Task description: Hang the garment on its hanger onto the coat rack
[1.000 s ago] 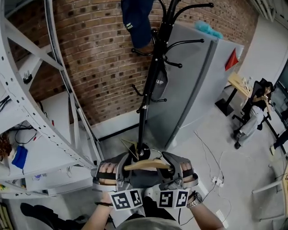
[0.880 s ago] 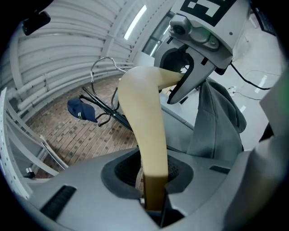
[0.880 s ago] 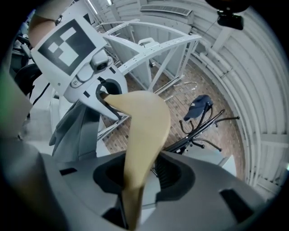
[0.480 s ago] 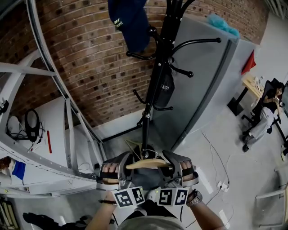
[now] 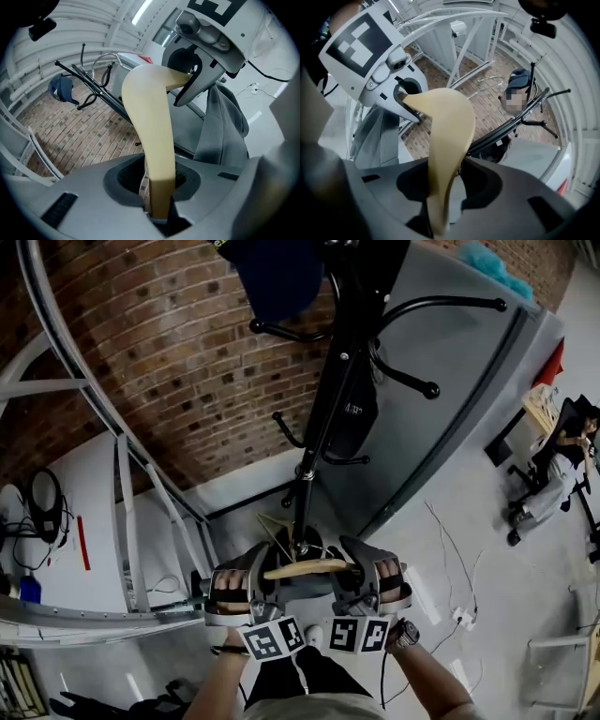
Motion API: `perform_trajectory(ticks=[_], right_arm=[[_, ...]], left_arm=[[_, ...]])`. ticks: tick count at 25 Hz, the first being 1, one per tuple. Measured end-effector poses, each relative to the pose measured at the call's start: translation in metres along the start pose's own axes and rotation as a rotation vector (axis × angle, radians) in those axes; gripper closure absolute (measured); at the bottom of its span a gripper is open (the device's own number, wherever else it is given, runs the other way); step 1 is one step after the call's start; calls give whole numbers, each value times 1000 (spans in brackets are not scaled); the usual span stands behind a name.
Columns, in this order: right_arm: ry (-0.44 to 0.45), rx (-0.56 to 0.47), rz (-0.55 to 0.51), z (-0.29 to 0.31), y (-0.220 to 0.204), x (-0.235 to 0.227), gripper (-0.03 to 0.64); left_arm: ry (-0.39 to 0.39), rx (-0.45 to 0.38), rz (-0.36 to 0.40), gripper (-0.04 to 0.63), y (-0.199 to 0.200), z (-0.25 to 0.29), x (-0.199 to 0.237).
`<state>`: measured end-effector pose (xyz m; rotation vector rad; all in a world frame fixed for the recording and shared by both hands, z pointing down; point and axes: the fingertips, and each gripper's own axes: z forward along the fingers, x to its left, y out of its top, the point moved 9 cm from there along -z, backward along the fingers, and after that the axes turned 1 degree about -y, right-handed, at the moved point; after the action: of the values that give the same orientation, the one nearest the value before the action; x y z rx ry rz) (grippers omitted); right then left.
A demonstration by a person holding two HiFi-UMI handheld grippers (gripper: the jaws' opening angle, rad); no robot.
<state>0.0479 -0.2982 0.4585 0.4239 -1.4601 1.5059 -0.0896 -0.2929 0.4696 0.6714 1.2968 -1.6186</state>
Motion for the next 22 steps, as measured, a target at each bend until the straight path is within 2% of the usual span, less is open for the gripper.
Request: perform_trajectory(ticks=[8, 16, 22], right_arm=[[-11, 109, 7, 63, -29, 26, 472], [5, 196, 3, 117, -52, 54, 472], [16, 197, -10, 149, -65, 71, 472]], left_arm=[[-52, -53, 70, 505, -26, 68, -15], [-55, -78, 105, 505, -55, 127, -32], [-68, -84, 120, 505, -75, 162, -43]])
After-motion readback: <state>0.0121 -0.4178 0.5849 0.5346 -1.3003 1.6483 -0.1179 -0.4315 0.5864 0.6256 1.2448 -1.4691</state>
